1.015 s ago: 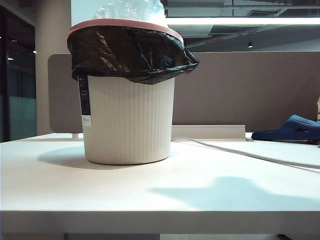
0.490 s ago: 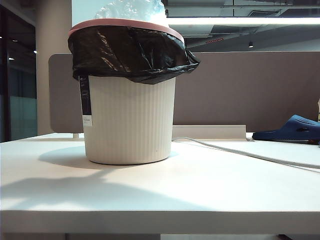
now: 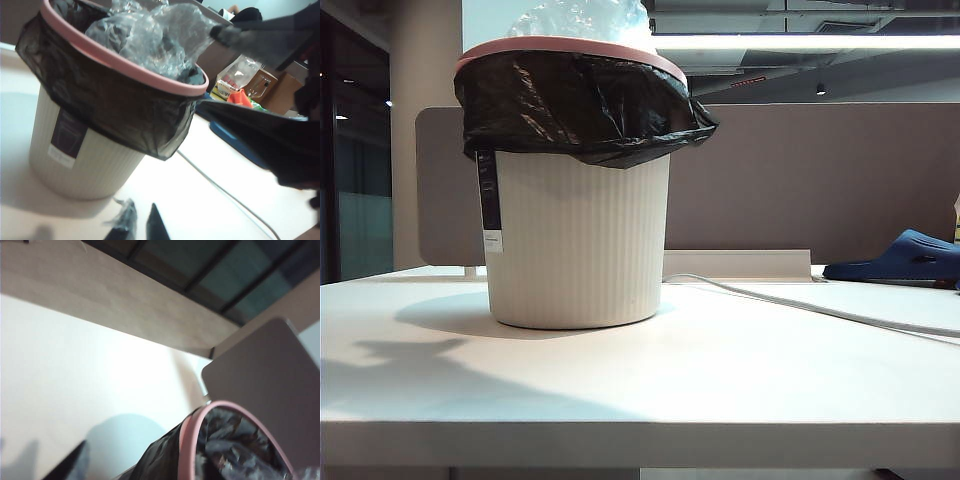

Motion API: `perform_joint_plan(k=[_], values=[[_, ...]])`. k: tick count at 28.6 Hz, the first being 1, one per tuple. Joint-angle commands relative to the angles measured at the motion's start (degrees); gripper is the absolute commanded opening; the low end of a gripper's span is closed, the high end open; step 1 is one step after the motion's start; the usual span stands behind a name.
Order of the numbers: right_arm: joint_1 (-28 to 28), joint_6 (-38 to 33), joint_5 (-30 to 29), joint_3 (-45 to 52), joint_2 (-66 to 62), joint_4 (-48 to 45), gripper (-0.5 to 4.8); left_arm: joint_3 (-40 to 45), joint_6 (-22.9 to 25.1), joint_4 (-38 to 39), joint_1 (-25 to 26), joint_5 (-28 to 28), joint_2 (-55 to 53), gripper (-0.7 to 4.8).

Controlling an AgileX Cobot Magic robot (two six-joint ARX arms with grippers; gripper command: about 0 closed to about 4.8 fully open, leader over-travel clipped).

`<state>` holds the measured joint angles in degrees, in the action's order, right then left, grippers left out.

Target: Open the ring lid of the trash can, pull out the black garbage bag inside, and place it on the table.

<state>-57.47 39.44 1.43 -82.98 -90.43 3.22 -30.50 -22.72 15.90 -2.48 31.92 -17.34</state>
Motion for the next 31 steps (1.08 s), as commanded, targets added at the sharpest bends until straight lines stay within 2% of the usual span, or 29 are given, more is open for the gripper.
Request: perform_joint_plan(k=[1, 6, 9, 11, 15, 16, 17, 20, 21, 22, 24, 27, 29, 30, 31], values=[[0.1, 4.6, 0.2, -0.3, -2.1, -4.2, 2.91, -0.2, 0.3, -1.9, 0.0, 0.3, -2.3, 0.30], [0.7, 12.8, 2.7, -0.3, -7.1, -12.6, 2.92, -0.2, -0.2, 1.7, 0.0, 0.5, -7.1, 0.30], [0.7, 13.1, 2.7, -0.3, -8.6, -14.2, 2.92, -0.1, -0.1, 1.6, 0.0, 0.4, -8.9, 0.30], [0.6, 12.9, 2.7, -0.3, -8.6, -14.3, 2.92, -0.1, 0.0, -0.3, 0.0, 0.4, -10.2, 0.28], [0.7, 12.4, 5.9, -0.3, -8.2, -15.3, 2.92, -0.1, -1.7, -12.6, 0.0, 1.2, -18.0, 0.25], [0.7, 11.5, 7.4, -0.4, -7.9, -15.0, 2.92, -0.1, -6.2, -19.9, 0.1, 3.6, -22.8, 0.27], [0.7, 11.4, 8.0, -0.4, -7.7, -14.8, 2.92, -0.1, -8.3, -23.8, 0.1, 4.9, -25.4, 0.31], [0.8, 11.4, 13.3, -0.4, -6.7, -14.2, 2.92, -0.1, -19.4, -40.1, 0.1, 8.3, -37.4, 0.42], [1.2, 11.3, 13.6, -0.4, -6.4, -13.7, 2.92, -0.1, -21.5, -42.7, 0.1, 8.6, -39.3, 0.73], [1.8, 10.0, 13.6, -0.4, -5.6, -11.8, 2.92, -0.2, -25.7, -47.9, 0.1, 9.1, -43.2, 1.49], [2.7, 8.0, 13.4, -0.4, -5.0, -9.3, 2.91, -0.3, -30.4, -55.1, 0.2, 9.2, -46.9, 1.56], [4.0, 6.7, 12.3, -0.4, -5.0, -6.4, 2.91, -0.5, -35.5, -62.0, 0.2, 5.8, -48.5, 1.63], [4.3, 6.6, 11.3, -0.4, -5.0, -4.3, 2.77, -1.8, -38.1, -61.9, 0.2, 2.1, -48.7, 2.71], [4.4, 6.6, 11.3, -0.4, -5.0, -3.8, 2.74, -2.8, -39.3, -61.8, 0.2, 1.1, -48.9, 2.96], [4.4, 6.6, 11.3, -0.4, -5.0, -3.8, 2.74, -3.3, -40.0, -61.9, 0.2, 0.9, -49.2, 2.96]])
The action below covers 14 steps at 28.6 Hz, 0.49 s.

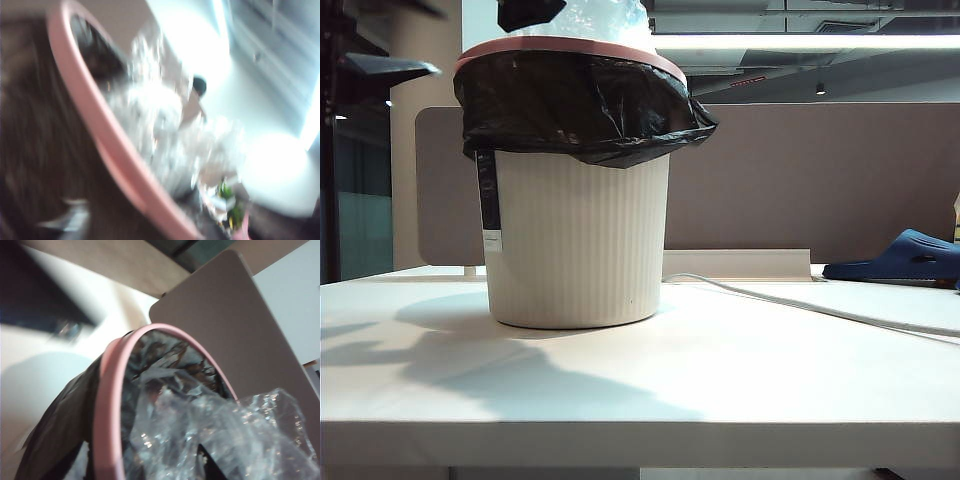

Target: Open the ring lid of the trash can, pull out the black garbage bag inside, and place it on the table.

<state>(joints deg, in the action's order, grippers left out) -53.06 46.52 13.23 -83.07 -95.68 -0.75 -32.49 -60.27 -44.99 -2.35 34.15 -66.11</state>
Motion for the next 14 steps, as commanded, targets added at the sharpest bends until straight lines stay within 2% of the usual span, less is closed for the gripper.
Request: perform_joint_plan(k=[1, 5, 7, 12, 14], values=[[0.0, -0.5, -0.7, -0.3, 0.2, 0.1, 2.74, -2.5, -4.9, -0.9, 0.0, -1.7, -1.1, 2.98], [-0.2, -0.2, -1.6, -0.3, 0.2, 1.0, 2.74, -4.7, -14.0, -0.2, 0.0, -0.9, -4.6, 3.28], [-0.2, -0.2, -1.5, -0.3, 0.2, 1.0, 2.74, -5.0, -15.7, -0.2, 0.0, -0.3, -6.0, 3.42], [-0.2, -0.2, -1.6, -0.3, 0.2, 1.6, 2.74, -5.3, -16.9, -0.9, -0.1, -0.9, -6.5, 3.42], [-0.4, -0.2, -1.9, -0.3, 0.2, 2.2, 2.63, -5.4, -18.7, -1.2, -0.1, -1.0, -6.5, 3.42]])
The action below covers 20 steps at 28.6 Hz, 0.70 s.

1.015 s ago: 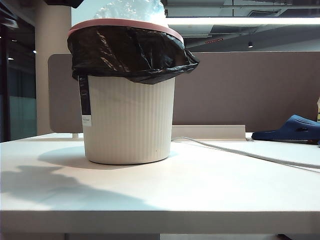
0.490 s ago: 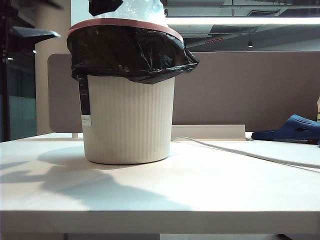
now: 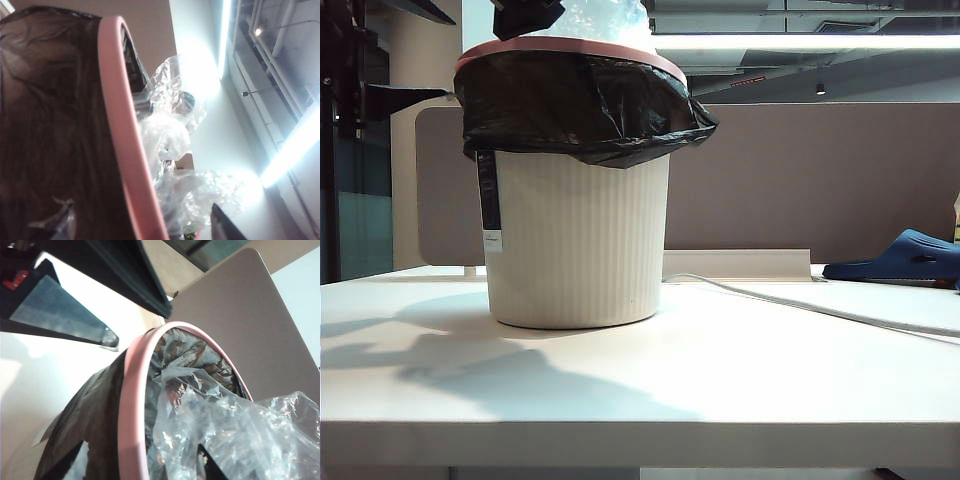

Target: Open the ring lid of the trash can, pull out the black garbage bag inside, and place it on the table.

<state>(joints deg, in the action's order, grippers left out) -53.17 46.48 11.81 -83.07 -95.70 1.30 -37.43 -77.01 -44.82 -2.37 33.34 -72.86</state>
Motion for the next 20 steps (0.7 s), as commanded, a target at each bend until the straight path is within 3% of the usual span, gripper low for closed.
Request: perform_joint_plan(k=[1, 4, 7, 9, 10, 16, 20], values=[[-0.9, -0.2, -0.7, -0.3, 0.3, 0.4, 2.22, -0.5, -2.6, -1.7, -0.1, -0.1, 0.3, 3.42], [-1.7, -0.2, -1.4, -0.3, 0.3, 0.7, 1.76, -0.7, -2.8, -1.6, -0.1, 0.4, 0.3, 3.42], [-2.3, 0.0, -1.5, -0.3, 0.3, 1.3, 1.67, -1.0, -4.5, -1.6, -0.1, 1.4, 0.3, 3.42], [-2.4, 0.0, -1.6, -0.3, 0.3, 1.7, 1.31, -1.1, -5.0, -1.6, -0.1, 2.4, 0.3, 3.42], [-2.4, 0.0, -1.6, -0.3, 0.3, 2.1, 0.81, -1.1, -5.2, -1.6, -0.1, 2.6, 0.3, 3.42], [-2.4, -0.2, -1.6, -0.3, 0.3, 3.2, 0.74, -1.1, -6.2, -2.4, -0.2, 2.6, 0.3, 3.41], [-3.1, -0.4, -1.6, -0.3, 0.3, 3.2, 0.09, -1.1, -7.5, -3.8, -0.2, 2.7, 0.3, 3.42]])
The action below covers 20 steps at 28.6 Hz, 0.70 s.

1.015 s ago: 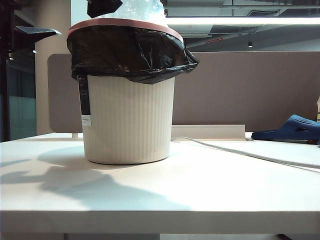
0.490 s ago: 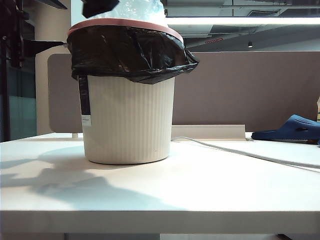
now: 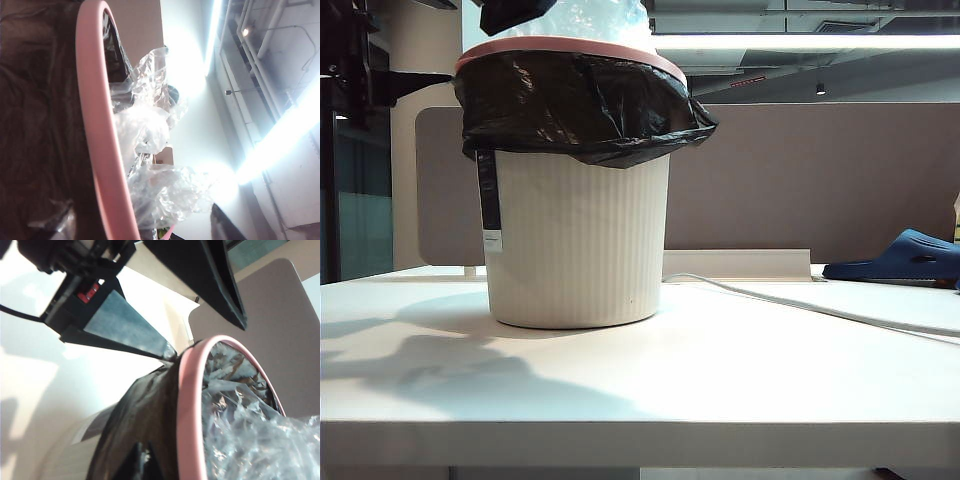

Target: Open the ring lid of the trash can, pull out the black garbage bag inside, and place it on the table.

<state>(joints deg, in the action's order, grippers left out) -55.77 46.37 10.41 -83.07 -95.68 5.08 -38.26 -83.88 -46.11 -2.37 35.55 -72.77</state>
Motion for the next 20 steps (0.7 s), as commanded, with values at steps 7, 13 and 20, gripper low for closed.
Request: perform_joint_plan(k=[7, 13, 20], values=[[-1.0, -0.3, 0.0, -0.3, 0.3, 0.2, 0.08, -0.3, -2.3, -4.0, -0.5, 0.6, 0.2, 3.41], [-1.2, -0.3, 0.0, -0.3, 0.3, 3.1, 0.08, -0.3, -2.3, -4.2, -3.4, -2.6, 0.2, 3.41], [-1.7, -0.2, 0.0, -0.3, 0.3, 6.0, 0.08, -2.6, -2.1, -6.8, -3.4, -1.4, 0.2, 3.41]])
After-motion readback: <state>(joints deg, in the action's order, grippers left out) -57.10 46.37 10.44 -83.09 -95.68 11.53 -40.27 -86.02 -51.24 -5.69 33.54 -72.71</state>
